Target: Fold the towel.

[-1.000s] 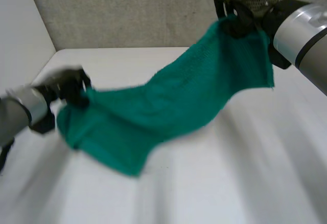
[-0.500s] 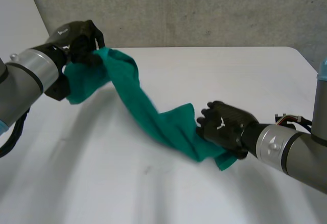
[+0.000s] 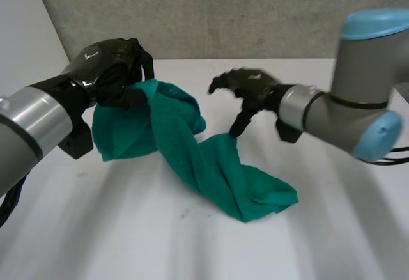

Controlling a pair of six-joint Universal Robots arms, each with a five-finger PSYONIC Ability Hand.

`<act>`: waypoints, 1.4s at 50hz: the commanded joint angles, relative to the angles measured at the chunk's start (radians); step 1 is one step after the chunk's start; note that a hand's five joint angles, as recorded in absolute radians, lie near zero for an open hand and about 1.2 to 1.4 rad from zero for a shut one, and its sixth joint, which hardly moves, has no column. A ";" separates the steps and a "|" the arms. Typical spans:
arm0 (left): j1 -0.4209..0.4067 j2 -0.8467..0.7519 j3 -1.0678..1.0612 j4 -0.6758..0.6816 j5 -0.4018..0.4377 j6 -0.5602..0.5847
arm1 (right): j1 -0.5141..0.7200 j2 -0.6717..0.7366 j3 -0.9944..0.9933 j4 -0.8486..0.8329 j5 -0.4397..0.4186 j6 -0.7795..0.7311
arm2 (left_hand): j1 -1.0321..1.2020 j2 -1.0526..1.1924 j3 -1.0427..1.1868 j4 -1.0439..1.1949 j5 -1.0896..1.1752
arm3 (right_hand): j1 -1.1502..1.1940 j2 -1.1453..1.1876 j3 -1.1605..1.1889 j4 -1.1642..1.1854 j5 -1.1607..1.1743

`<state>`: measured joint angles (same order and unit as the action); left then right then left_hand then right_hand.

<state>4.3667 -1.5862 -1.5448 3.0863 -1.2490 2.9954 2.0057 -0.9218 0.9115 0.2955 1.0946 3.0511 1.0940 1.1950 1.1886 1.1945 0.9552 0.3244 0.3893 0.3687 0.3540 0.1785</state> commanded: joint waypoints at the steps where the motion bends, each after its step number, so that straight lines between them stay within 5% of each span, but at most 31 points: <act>1: 0.004 0.087 -0.066 -0.001 0.030 0.099 | 0.074 0.354 -0.331 0.139 -0.145 0.136 | 0.302 0.201 0.208 0.202 0.267 | 0.060 -0.005 0.016 0.030 0.031; 5: 0.002 0.087 -0.069 0.002 0.030 0.123 | 0.096 0.428 -0.436 0.139 -0.162 0.195 | 0.302 0.201 0.208 0.202 0.267 | 0.213 0.148 0.168 0.183 0.184; 6: 0.004 0.087 -0.067 0.005 0.030 0.125 | 0.096 0.454 -0.512 0.130 -0.142 0.233 | 0.302 0.201 0.208 0.202 0.267 | 0.797 0.732 0.753 0.767 0.768; 8: 0.010 0.074 -0.057 0.011 0.030 0.131 | 0.094 0.460 -0.561 0.123 -0.118 0.251 | 0.302 0.201 0.208 0.202 0.267 | 1.072 1.007 1.027 1.042 1.043; 17: 0.027 -0.121 0.191 0.095 0.013 0.154 | 0.053 0.277 -0.645 -0.037 0.215 0.091 | 0.302 0.201 0.208 0.202 0.267 | 1.072 1.007 1.028 1.042 1.043; 24: 0.036 -0.241 0.446 0.143 -0.032 0.140 | 0.035 0.055 -0.467 -0.219 0.286 0.040 | 0.302 0.201 0.208 0.202 0.267 | 1.072 1.007 1.028 1.042 1.043; 29: 0.033 -0.259 0.439 0.245 -0.107 0.119 | 0.012 -0.139 -0.231 -0.340 0.265 0.035 | 0.302 0.201 0.208 0.202 0.267 | 1.072 1.007 1.028 1.042 1.043; 36: 0.031 -0.296 0.276 0.282 -0.112 0.112 | 0.016 -0.172 -0.049 -0.309 0.172 0.031 | 0.302 0.201 0.208 0.202 0.267 | 1.072 1.007 1.028 1.042 1.043; 42: 0.030 -0.365 0.105 0.275 -0.124 0.117 | 0.050 -0.068 0.072 -0.240 0.133 -0.057 | 0.302 0.201 0.208 0.202 0.267 | 1.072 1.007 1.028 1.042 1.043; 51: 0.048 -0.335 -0.101 0.275 -0.107 0.123 | 0.059 0.132 -0.020 -0.124 0.181 -0.089 | 0.288 0.187 0.193 0.188 0.252 | 1.072 1.007 1.028 1.042 1.043; 57: 0.048 -0.236 -0.173 0.269 -0.105 0.125 | 0.059 0.126 -0.022 -0.061 0.226 -0.094 | -0.378 -0.479 -0.472 -0.478 -0.413 | 1.072 1.007 1.028 1.042 1.043; 70: 0.050 -0.048 -0.199 0.187 -0.107 0.119 | 0.048 -0.115 0.214 -0.116 0.148 -0.194 | -0.698 -0.799 -0.793 -0.799 -0.734 | 1.072 1.007 1.028 1.042 1.043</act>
<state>4.4176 -1.7057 -1.7536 3.3149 -1.3551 3.1165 2.0506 -0.9483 1.0429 0.2172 1.3046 2.9348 0.4597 0.4595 0.4651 0.4504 0.2738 0.9793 1.1774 1.1819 1.1894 0.9871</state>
